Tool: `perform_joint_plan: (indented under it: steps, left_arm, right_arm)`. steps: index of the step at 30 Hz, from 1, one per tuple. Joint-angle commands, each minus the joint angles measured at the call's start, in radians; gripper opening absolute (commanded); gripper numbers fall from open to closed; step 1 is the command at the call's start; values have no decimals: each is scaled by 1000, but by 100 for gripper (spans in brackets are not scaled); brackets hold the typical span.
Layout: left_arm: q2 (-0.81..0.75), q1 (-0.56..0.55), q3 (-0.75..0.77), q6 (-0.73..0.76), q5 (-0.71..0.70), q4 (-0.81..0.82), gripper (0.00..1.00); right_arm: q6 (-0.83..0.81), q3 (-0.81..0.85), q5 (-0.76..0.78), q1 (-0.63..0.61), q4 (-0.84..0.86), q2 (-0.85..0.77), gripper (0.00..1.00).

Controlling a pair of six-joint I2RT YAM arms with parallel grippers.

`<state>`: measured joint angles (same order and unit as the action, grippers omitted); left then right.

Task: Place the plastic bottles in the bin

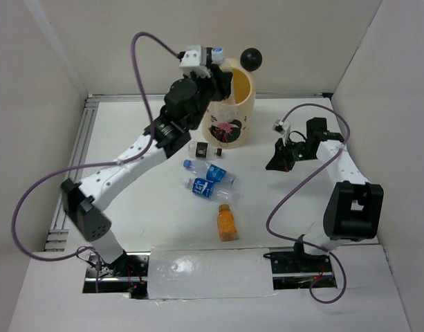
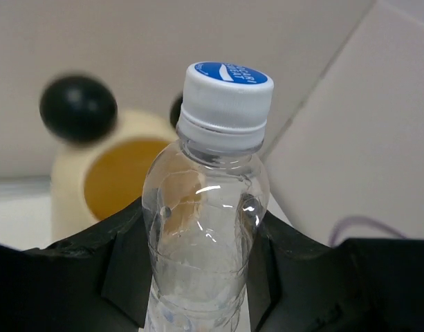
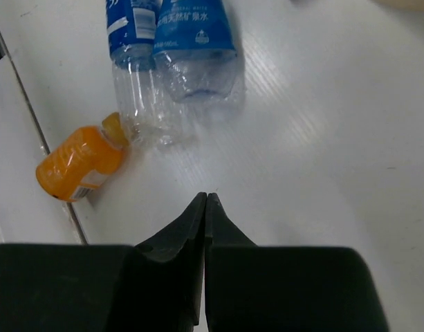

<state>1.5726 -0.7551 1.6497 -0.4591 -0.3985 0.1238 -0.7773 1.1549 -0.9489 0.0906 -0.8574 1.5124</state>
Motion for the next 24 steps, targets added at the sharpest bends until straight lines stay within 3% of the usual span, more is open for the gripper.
perform_joint_plan:
  steps: [1,4,6,9,14,15,16,18,19,24]
  left_arm:
    - [194,7,204,253,-164,264,6]
    - [321,7,341,393,-240,381,11]
    - [407,16,352,477,-261,486,18]
    - [507,25,401,522,-266,563,22]
    - [605,34,447,599,-261,646,39]
    - [618,34,461,599,-261,636,48]
    - [627,43,475,588,-252,626,73]
    - [615,43,475,576,-241,626,94]
    - [604,43,475,565,-232,610,100]
    - [435,4,349,574,-243,631,100]
  right_arm:
    - [-22,-49,-21,9,-25,-69,4]
    - [-13,-106,-10,9,15,-126,4]
    - [-13,-124,-10,9,24,-149,4]
    - [-13,-124,-10,9,15,-159,8]
    - [-59,-124,-10,-2,-6,-181,37]
    - [-68,-124,-10,-2,-6,-181,60]
    - [-95,-113,-10,-15,-28,-181,70]
    - [-144,-113,-19,-34,-55,-181,89]
    - [-169,-113,-19,-46,-69,-172,89]
    - [-160,-124,-10,-159,13,-152,91]
